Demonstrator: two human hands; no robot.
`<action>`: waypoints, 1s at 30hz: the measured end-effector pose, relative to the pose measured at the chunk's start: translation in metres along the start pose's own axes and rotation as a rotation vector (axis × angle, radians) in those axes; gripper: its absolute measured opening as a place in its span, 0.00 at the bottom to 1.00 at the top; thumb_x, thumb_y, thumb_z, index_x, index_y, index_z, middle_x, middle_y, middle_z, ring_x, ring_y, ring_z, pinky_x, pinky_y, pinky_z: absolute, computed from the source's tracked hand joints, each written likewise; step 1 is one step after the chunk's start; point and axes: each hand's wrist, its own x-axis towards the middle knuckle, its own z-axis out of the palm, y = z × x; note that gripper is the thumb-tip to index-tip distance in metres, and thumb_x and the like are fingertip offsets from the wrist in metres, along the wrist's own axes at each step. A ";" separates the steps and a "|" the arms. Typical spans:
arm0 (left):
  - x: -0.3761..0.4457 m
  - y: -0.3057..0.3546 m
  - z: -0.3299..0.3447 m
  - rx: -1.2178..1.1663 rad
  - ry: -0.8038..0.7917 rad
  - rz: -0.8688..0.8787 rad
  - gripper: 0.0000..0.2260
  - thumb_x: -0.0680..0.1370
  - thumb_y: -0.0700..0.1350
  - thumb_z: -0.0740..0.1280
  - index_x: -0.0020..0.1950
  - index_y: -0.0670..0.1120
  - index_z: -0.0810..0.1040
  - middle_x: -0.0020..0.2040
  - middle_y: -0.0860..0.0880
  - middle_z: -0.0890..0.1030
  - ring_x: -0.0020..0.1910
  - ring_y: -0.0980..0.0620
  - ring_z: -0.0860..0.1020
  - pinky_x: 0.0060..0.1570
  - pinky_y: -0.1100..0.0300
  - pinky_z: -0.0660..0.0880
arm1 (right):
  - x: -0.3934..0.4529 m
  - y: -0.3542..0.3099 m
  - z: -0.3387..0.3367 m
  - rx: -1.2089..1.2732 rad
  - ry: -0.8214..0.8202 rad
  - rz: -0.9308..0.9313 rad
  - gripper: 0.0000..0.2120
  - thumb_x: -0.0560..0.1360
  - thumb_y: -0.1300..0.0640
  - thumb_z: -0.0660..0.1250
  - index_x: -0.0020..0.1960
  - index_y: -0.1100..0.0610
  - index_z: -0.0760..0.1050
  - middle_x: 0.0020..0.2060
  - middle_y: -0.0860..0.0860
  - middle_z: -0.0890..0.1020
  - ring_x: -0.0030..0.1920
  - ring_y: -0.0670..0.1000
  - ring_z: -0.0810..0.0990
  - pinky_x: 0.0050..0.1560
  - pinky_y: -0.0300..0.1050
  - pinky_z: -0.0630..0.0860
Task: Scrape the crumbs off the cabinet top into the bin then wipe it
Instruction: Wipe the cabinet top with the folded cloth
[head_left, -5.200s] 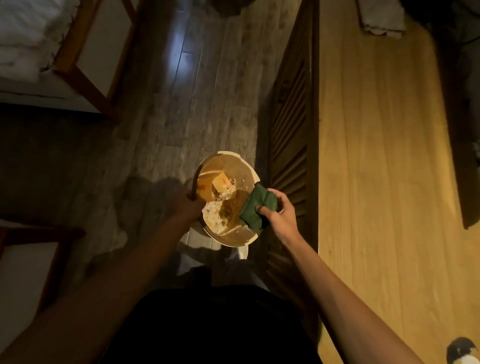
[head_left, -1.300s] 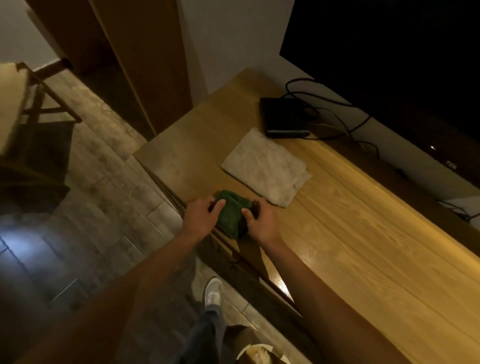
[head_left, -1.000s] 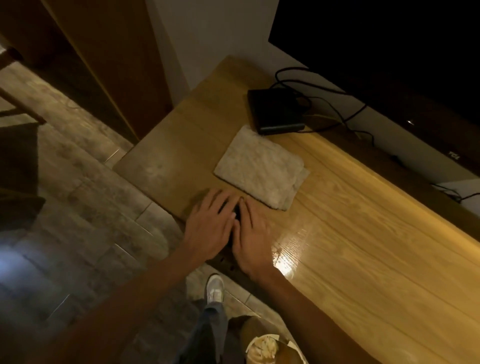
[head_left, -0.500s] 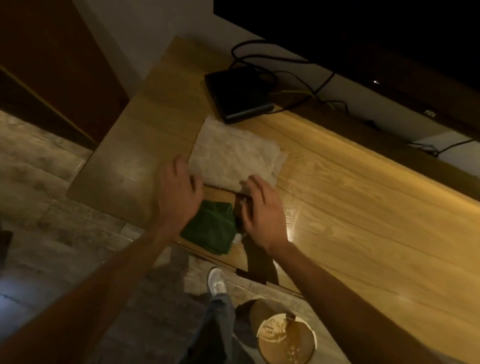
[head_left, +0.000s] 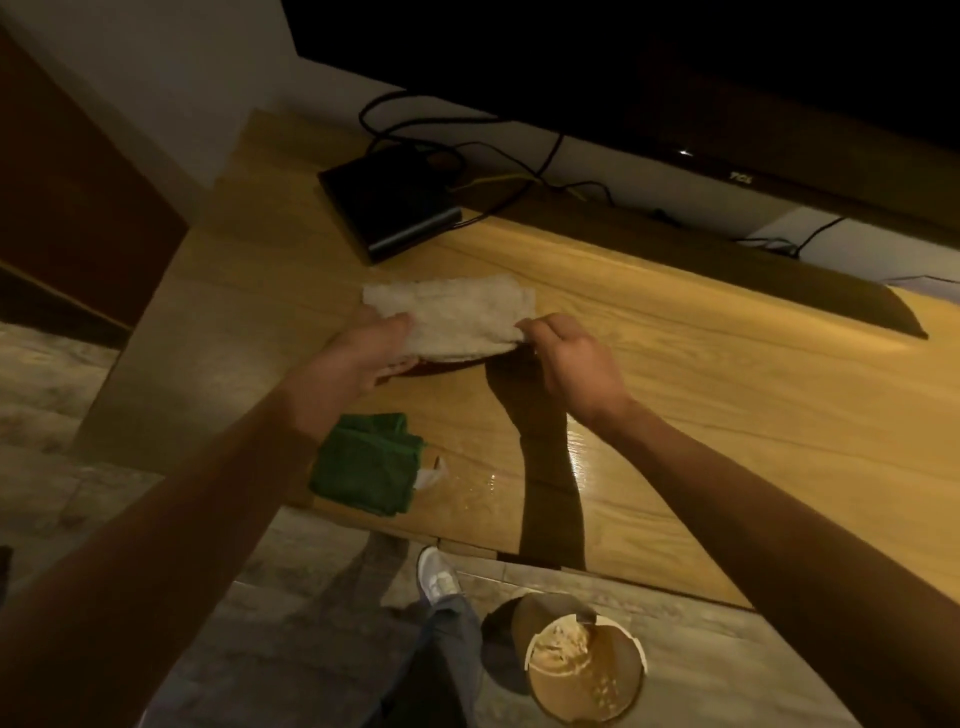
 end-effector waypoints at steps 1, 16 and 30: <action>-0.006 0.007 0.016 -0.005 -0.010 0.011 0.20 0.81 0.49 0.66 0.71 0.46 0.68 0.61 0.44 0.77 0.47 0.51 0.81 0.31 0.66 0.78 | -0.006 0.011 -0.012 -0.023 0.006 0.023 0.20 0.80 0.65 0.64 0.71 0.58 0.73 0.63 0.59 0.78 0.61 0.61 0.77 0.54 0.58 0.80; -0.087 -0.132 0.111 0.610 -0.087 0.244 0.11 0.77 0.55 0.69 0.56 0.53 0.74 0.53 0.51 0.81 0.50 0.50 0.82 0.46 0.52 0.81 | -0.256 0.046 0.002 0.202 -0.009 0.252 0.26 0.76 0.65 0.70 0.72 0.53 0.74 0.65 0.54 0.77 0.63 0.54 0.77 0.63 0.46 0.76; -0.086 -0.186 0.151 1.435 0.085 0.897 0.24 0.84 0.52 0.47 0.80 0.47 0.55 0.81 0.49 0.54 0.80 0.49 0.49 0.77 0.49 0.50 | -0.185 0.002 0.066 0.203 -0.034 0.405 0.26 0.86 0.43 0.45 0.83 0.46 0.53 0.83 0.51 0.50 0.82 0.53 0.45 0.80 0.60 0.44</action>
